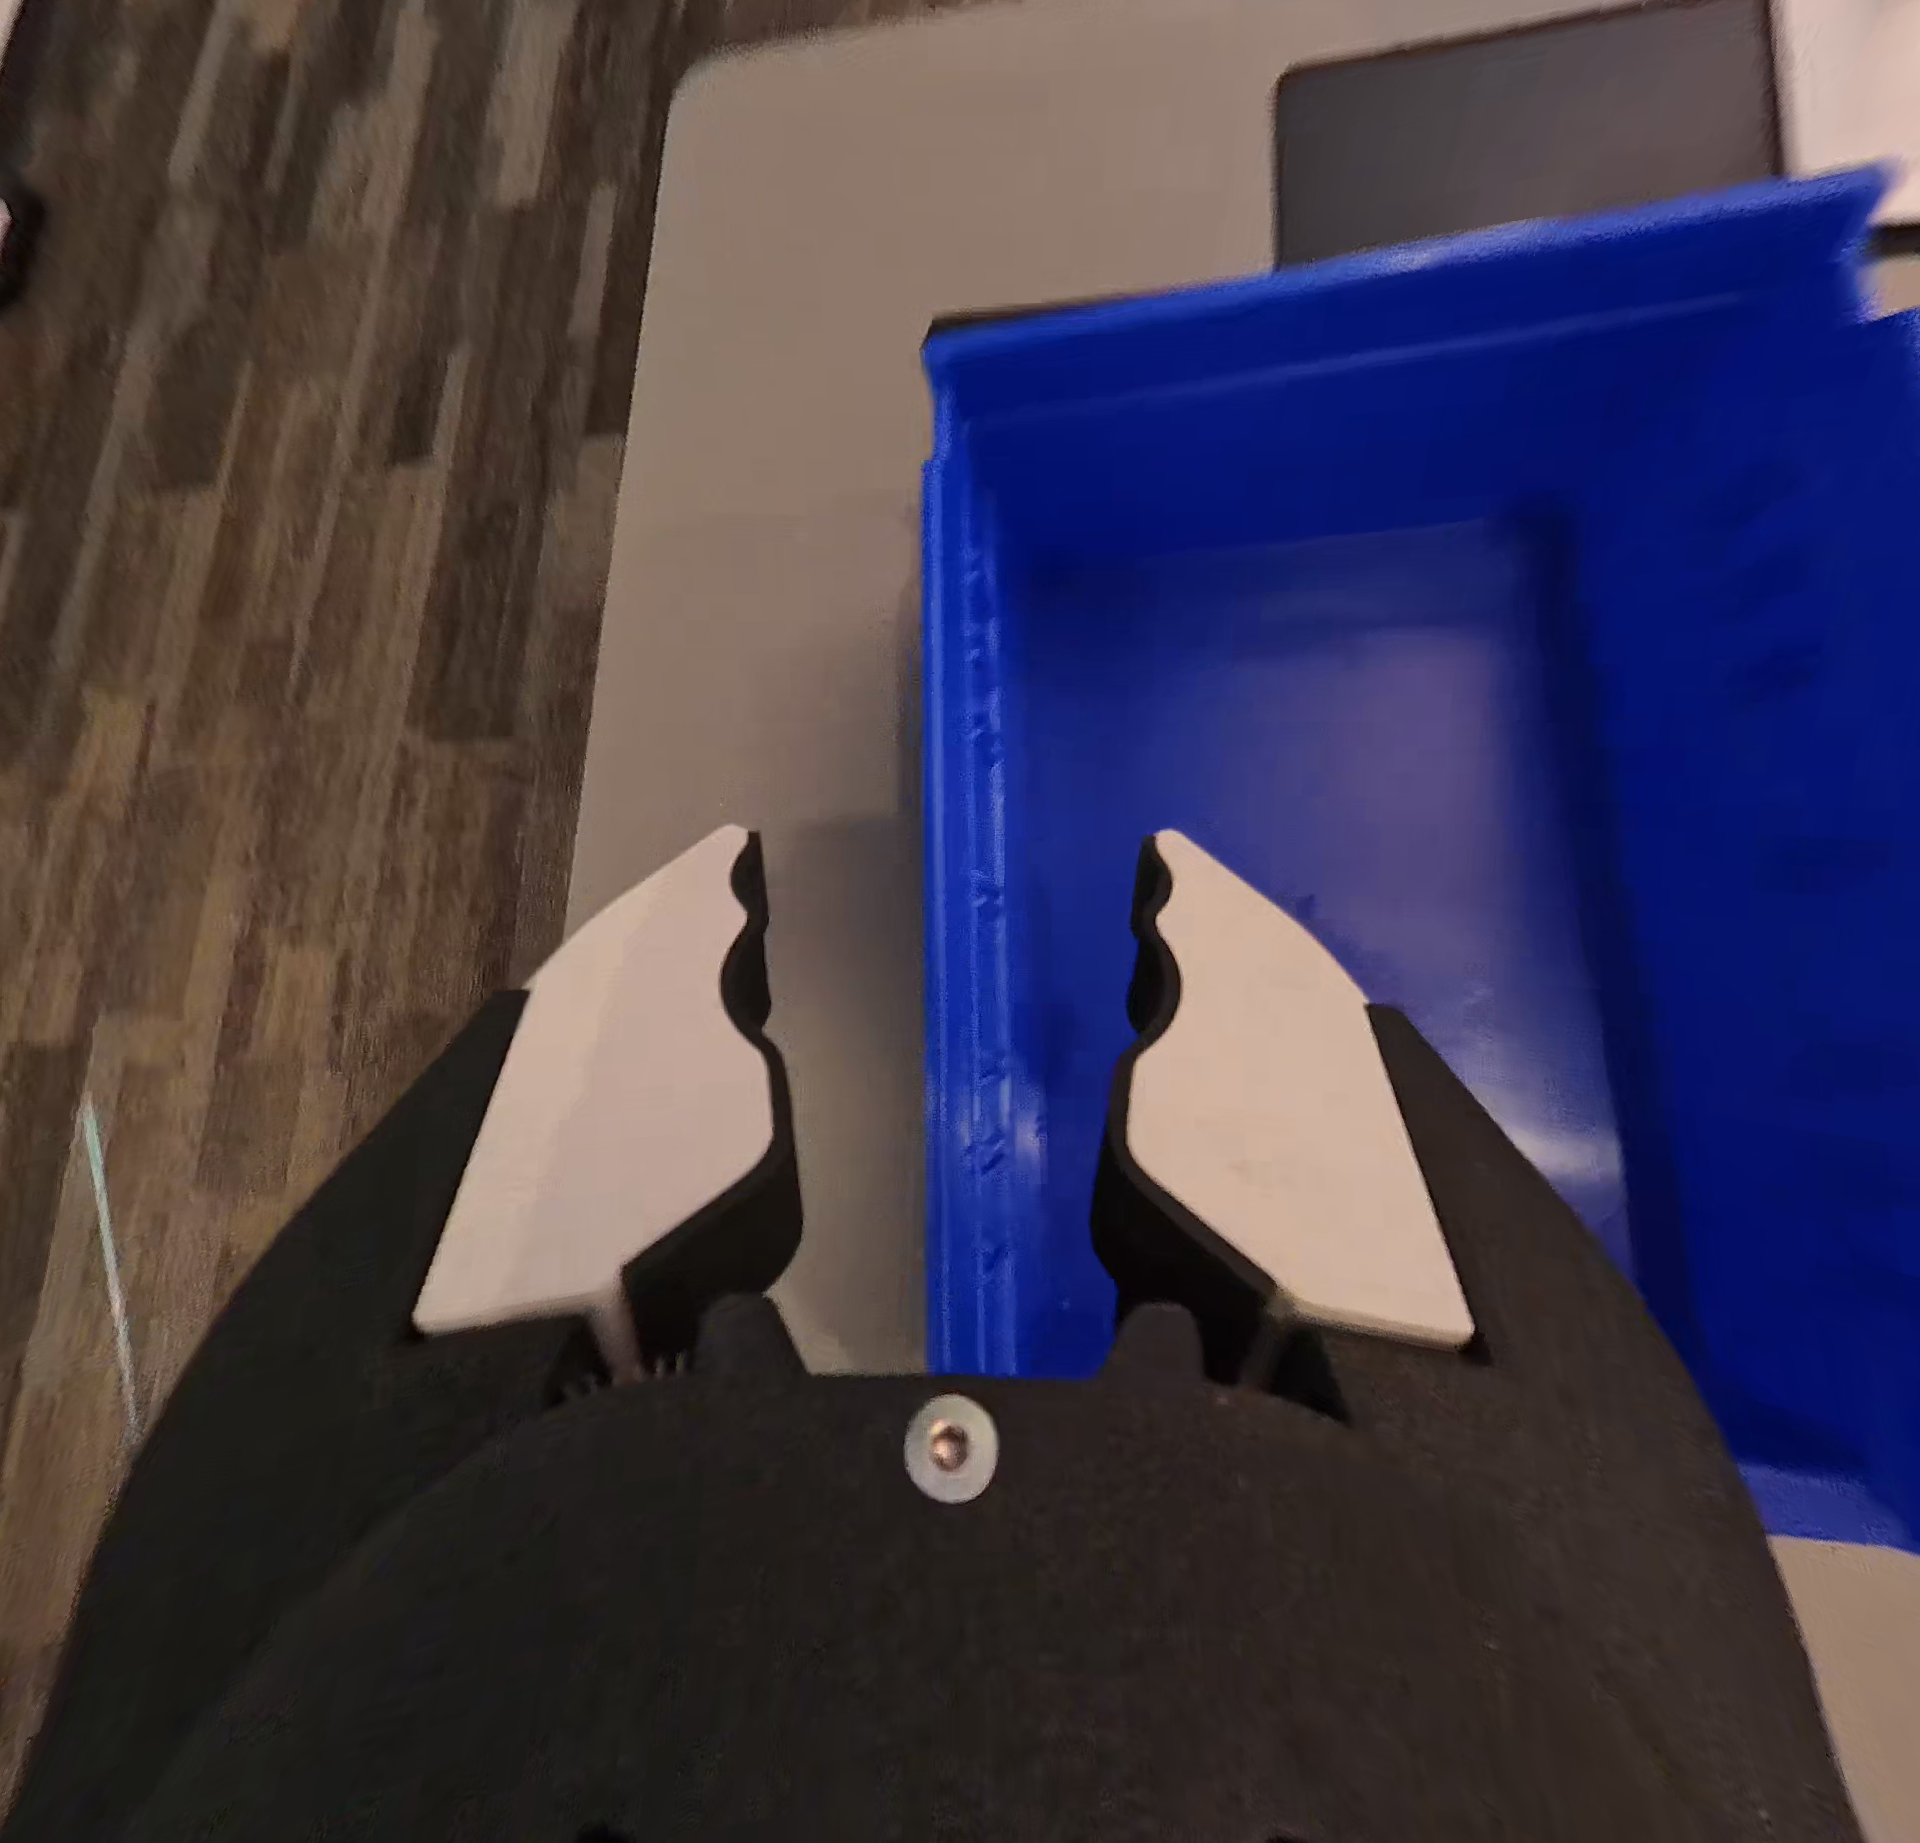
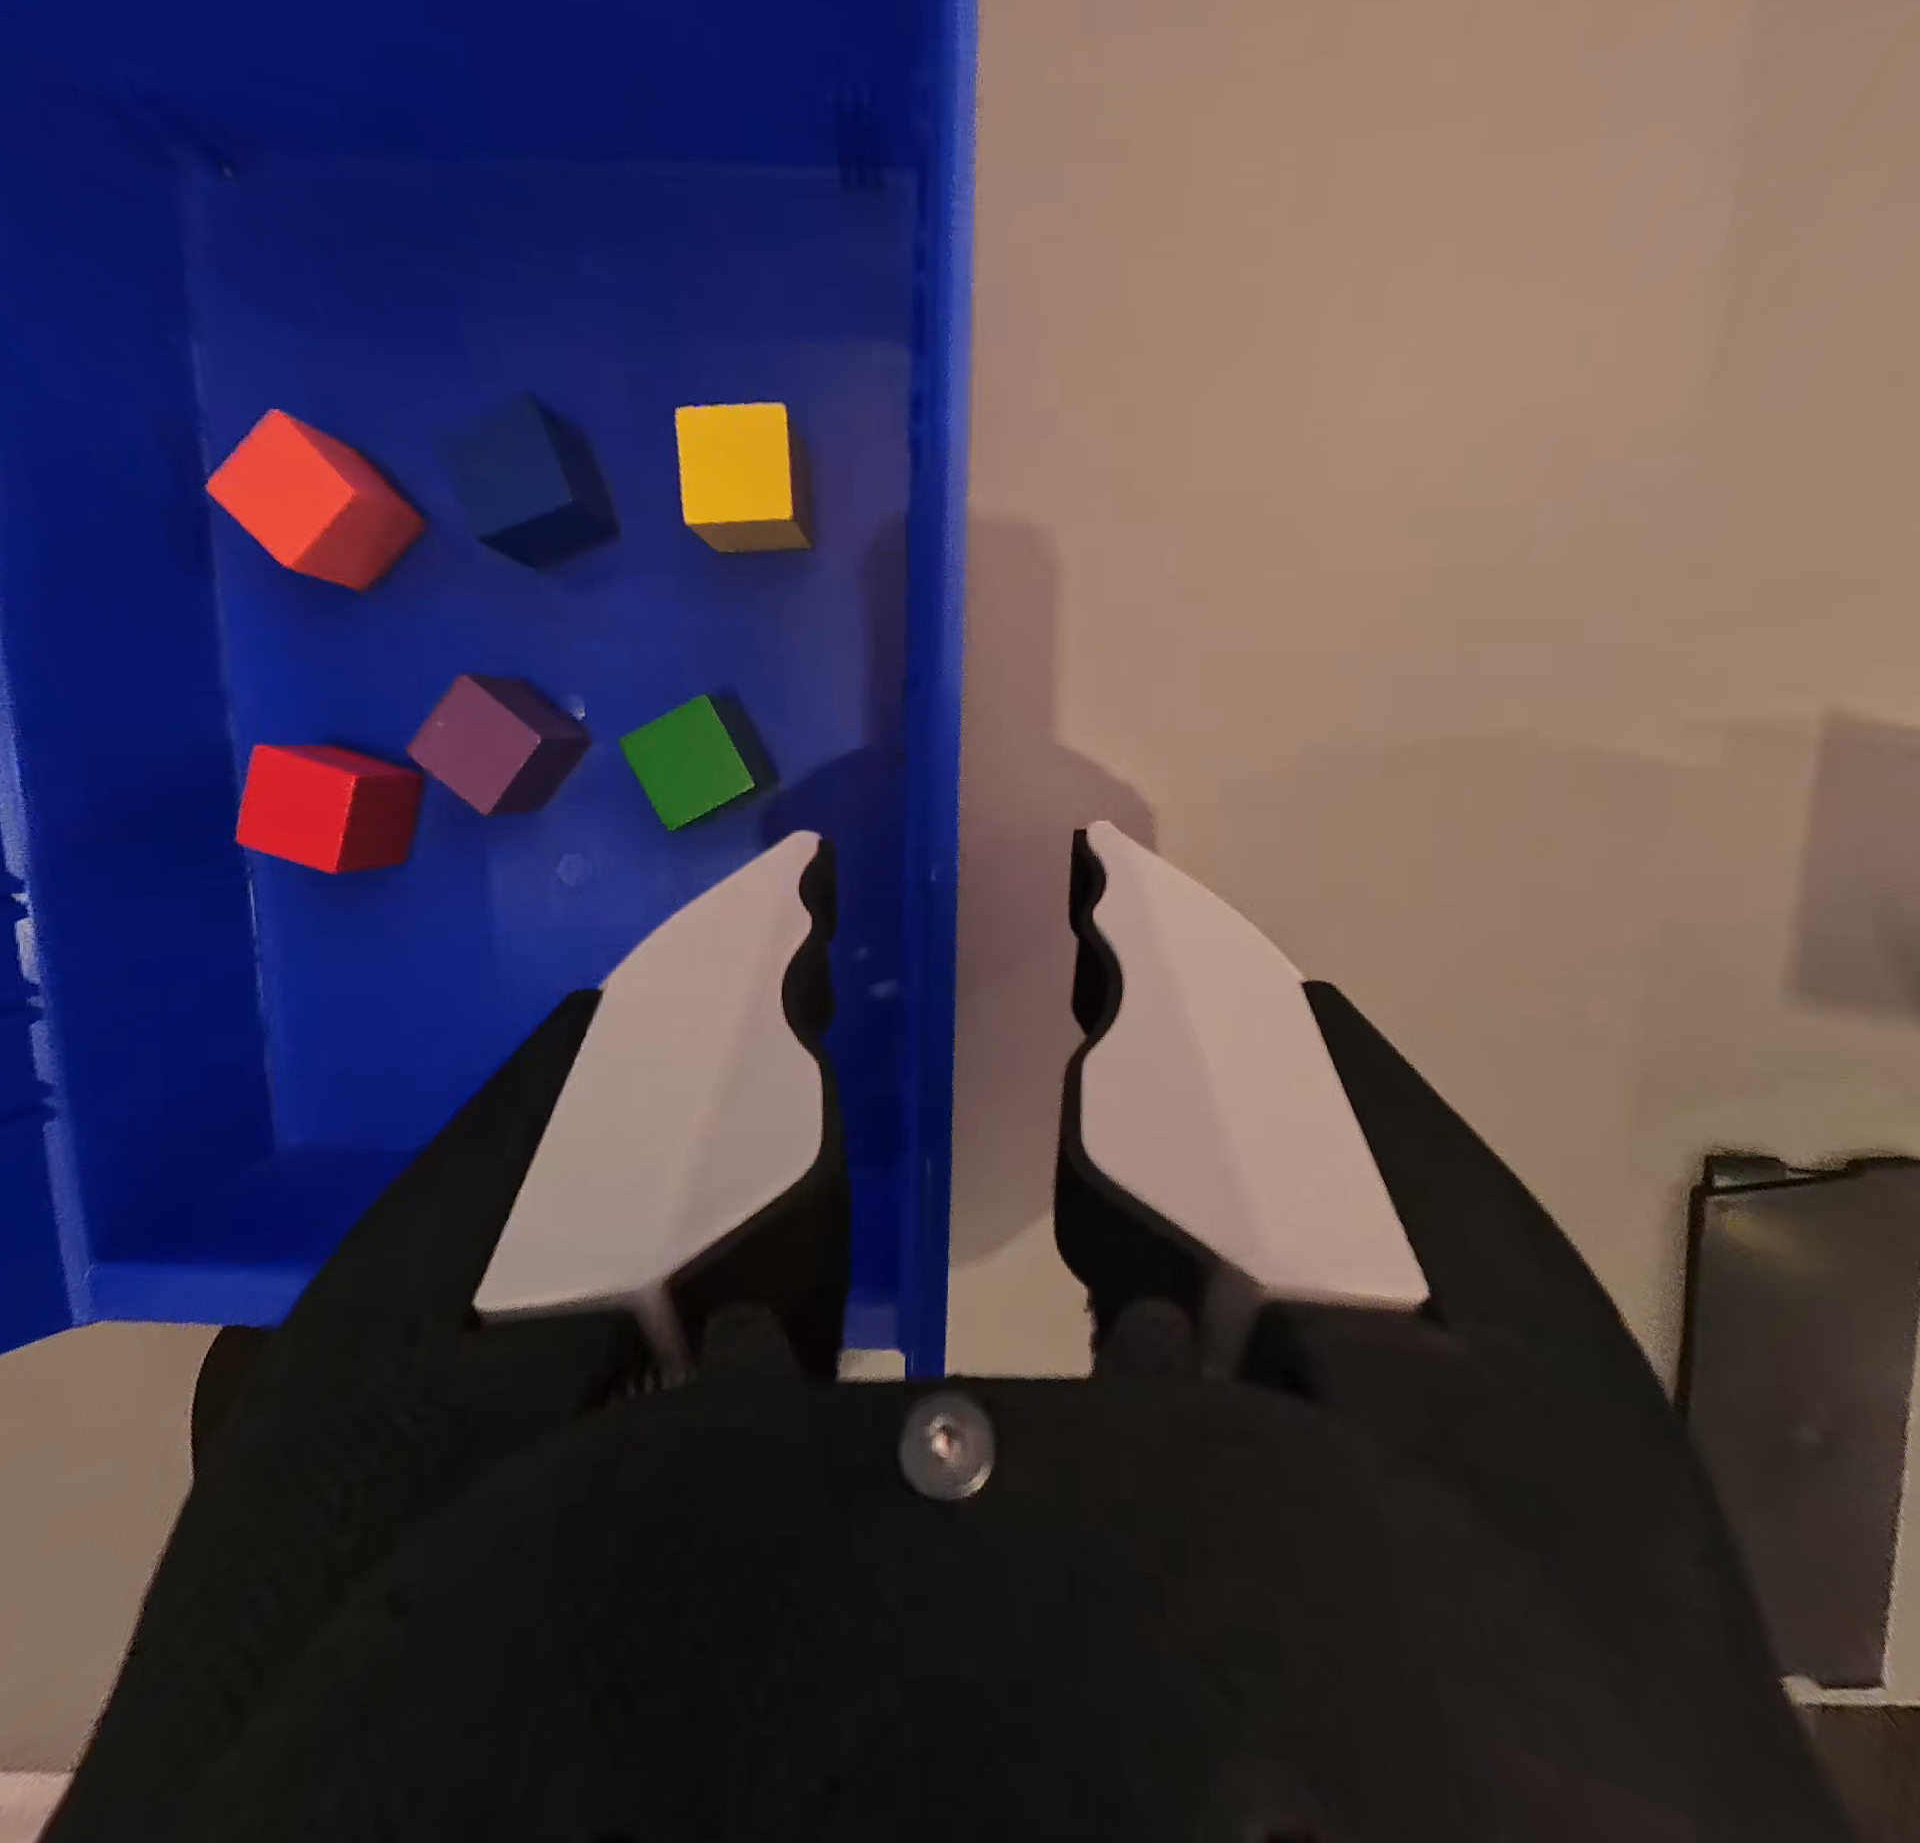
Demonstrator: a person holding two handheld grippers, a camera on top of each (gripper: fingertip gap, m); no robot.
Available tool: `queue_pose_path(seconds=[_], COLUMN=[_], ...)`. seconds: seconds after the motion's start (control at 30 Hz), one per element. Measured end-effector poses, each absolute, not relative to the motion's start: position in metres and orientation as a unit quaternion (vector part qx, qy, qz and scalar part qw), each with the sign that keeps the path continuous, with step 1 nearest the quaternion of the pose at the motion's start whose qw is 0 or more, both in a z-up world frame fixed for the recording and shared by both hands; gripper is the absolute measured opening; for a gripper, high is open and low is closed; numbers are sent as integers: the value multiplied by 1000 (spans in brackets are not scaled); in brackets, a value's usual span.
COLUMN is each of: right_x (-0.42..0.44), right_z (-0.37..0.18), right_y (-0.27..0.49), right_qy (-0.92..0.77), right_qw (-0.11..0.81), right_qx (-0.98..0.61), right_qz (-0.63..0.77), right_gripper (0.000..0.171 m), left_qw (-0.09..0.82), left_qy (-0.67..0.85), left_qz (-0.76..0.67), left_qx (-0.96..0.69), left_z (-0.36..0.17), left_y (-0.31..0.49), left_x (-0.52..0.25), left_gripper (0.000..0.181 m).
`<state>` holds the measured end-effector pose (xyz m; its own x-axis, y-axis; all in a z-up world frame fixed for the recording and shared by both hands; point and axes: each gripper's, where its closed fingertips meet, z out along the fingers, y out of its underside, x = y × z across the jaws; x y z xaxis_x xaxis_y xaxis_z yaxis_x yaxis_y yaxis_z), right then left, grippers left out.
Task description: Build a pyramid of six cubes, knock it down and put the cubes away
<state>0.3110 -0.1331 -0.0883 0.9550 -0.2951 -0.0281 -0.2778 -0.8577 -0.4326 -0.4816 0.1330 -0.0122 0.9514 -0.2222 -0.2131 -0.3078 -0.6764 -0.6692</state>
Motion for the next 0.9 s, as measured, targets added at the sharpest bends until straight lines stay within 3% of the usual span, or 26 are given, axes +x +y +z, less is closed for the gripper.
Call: queue_pose_path(seconds=[0.2,0.3,0.4,0.5,0.57,0.77,0.9], right_x=[305,295,295,293,288,241,205], right_z=[-121,-126,-126,-126,-126,-125,-125], right_y=[-144,-143,-143,-142,-138,-109,-88], right_qy=[160,153,147,145,134,87,58], right_qw=[151,138,131,119,111,102,90], right_qx=[-975,-976,-979,-982,-984,-989,-993], right_qz=[27,66,53,37,31,58,55], right_gripper=[28,8,7,8,7,8,8], left_qw=[280,246,185,150,141,124,118], left_qy=[115,111,110,124,131,182,228], left_qz=[55,41,21,-2,12,-37,26], left_qx=[-952,-962,-976,-981,-981,-975,-966], left_z=[-58,-76,-96,-106,-108,-108,-110], left_y=[126,124,115,109,110,101,97], left_x=[-510,-512,-508,-497,-494,-437,-398], left_gripper=[65,63,54,19,11,6,16])
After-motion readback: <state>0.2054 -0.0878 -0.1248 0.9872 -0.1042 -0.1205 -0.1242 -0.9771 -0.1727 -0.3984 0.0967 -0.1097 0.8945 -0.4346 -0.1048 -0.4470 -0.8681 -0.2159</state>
